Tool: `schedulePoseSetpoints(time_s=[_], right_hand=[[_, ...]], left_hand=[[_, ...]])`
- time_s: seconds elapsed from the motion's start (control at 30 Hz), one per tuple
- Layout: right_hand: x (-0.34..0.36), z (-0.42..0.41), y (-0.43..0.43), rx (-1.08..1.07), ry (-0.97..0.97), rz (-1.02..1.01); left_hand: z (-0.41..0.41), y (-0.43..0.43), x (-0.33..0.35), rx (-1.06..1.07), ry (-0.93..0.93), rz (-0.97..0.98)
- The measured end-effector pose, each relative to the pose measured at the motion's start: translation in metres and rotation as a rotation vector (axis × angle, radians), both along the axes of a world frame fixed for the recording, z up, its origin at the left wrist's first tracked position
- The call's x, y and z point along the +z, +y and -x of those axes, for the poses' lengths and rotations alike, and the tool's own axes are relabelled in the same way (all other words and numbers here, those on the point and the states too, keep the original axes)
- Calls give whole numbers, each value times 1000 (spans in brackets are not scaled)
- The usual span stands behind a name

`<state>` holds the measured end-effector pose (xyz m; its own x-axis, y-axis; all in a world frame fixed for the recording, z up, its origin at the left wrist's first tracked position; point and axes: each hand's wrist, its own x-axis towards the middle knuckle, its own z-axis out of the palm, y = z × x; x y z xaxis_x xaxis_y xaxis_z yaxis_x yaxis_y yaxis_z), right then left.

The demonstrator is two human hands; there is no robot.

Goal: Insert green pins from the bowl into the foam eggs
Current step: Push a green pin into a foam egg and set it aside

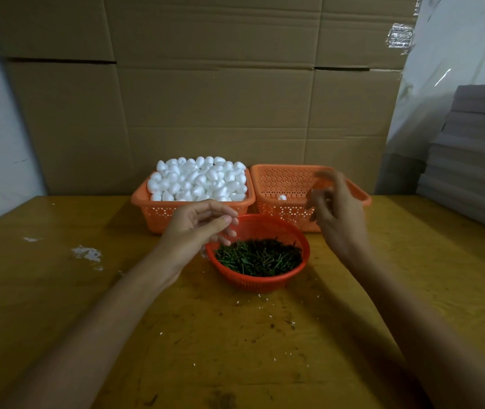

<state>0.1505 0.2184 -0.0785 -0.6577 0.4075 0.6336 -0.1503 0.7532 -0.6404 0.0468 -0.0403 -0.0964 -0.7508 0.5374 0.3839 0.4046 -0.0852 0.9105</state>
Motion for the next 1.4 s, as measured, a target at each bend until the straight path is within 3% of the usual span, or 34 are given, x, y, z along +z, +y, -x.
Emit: schedulePoseSetpoints(time_s=[0.13, 0.2, 0.4, 0.5, 0.6, 0.67, 0.73, 0.8, 1.1, 1.4], right_hand=[[-3, -5, -48, 379, -433, -442], [-8, -4, -60, 424, -662, -601], [0, -5, -60, 432, -816, -568], [0, -4, -60, 436, -826, -573], [0, -4, -60, 437, -841, -570], [0, -3, -61, 438, -846, -572], [0, -3, -61, 434, -844, -571], [-1, -3, -61, 429, -842, -574], [-4, -2, -61, 410, -842, -576], [-4, -2, -61, 401, -838, -587]], left_hand=[[-1, 0, 0, -23, 20, 1], [-2, 0, 0, -23, 23, 17], [4, -1, 2, 10, 11, -36], [24, -9, 7, 298, 251, -8], [61, -21, 17, 613, 526, 294], [85, -26, 25, 671, 500, 636], [102, -27, 32, 593, 384, 995], [114, -26, 40, 522, 341, 1160], [128, -14, 58, 404, 264, 1041], [134, -22, 51, 569, 189, 769]])
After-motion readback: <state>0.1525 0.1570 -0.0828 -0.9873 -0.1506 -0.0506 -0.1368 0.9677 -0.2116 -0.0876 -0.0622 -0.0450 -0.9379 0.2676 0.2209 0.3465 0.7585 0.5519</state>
